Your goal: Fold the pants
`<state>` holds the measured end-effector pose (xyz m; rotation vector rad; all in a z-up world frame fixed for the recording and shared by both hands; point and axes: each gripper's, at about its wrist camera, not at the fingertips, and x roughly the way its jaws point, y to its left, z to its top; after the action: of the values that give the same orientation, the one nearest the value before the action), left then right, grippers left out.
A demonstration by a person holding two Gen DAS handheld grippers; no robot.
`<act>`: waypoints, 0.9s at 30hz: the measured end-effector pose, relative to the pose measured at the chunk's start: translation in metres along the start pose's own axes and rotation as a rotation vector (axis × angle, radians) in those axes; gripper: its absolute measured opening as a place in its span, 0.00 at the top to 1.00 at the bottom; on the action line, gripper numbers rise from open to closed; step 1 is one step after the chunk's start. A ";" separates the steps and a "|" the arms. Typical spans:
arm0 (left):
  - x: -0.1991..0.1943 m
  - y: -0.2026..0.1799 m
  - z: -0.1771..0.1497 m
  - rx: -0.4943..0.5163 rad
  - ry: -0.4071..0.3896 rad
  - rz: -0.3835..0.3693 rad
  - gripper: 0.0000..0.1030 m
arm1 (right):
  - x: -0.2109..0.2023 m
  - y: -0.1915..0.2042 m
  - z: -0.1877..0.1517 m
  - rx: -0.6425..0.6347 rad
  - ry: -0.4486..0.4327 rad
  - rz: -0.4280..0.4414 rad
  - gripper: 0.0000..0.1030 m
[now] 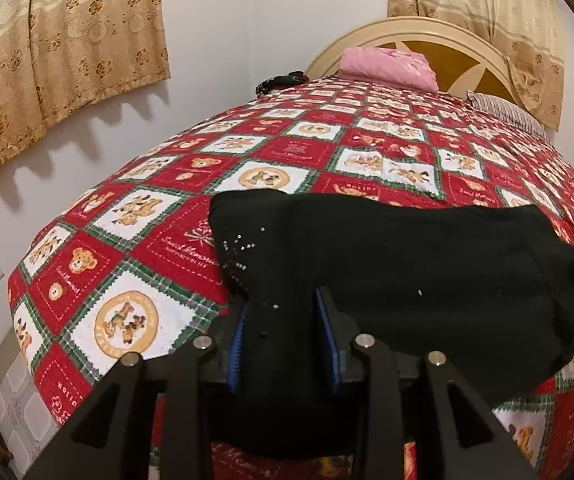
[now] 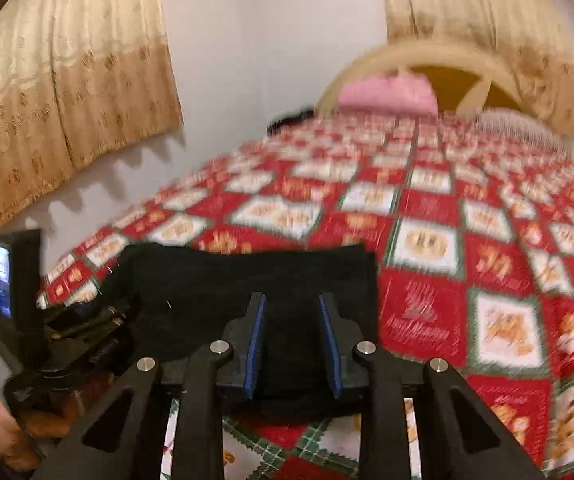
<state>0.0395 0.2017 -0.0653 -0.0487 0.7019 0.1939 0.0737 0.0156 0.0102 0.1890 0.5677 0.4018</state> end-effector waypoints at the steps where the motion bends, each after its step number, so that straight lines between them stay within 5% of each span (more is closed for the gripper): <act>1: 0.000 0.001 0.000 0.001 0.000 -0.003 0.62 | 0.010 -0.004 -0.006 0.019 0.047 0.009 0.73; 5: -0.007 0.006 -0.006 -0.006 -0.001 -0.022 0.59 | 0.013 -0.014 -0.010 0.057 0.057 0.052 0.73; 15: -0.034 0.058 -0.029 -0.124 0.079 -0.042 0.31 | 0.012 -0.017 -0.014 0.064 0.041 0.064 0.73; 17: -0.042 0.062 -0.028 -0.102 0.115 0.003 0.30 | 0.012 -0.017 -0.014 0.060 0.041 0.061 0.73; 20: -0.051 0.064 -0.023 -0.057 0.112 0.209 0.31 | 0.012 -0.017 -0.013 0.060 0.040 0.059 0.73; 22: -0.055 0.070 -0.017 -0.072 0.083 0.275 0.31 | 0.012 -0.017 -0.013 0.065 0.039 0.064 0.73; 27: -0.055 0.079 0.006 -0.128 0.015 0.123 0.31 | 0.011 -0.018 -0.013 0.070 0.037 0.070 0.73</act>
<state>-0.0128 0.2713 -0.0237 -0.1293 0.7071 0.3568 0.0807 0.0048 -0.0110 0.2702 0.6134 0.4547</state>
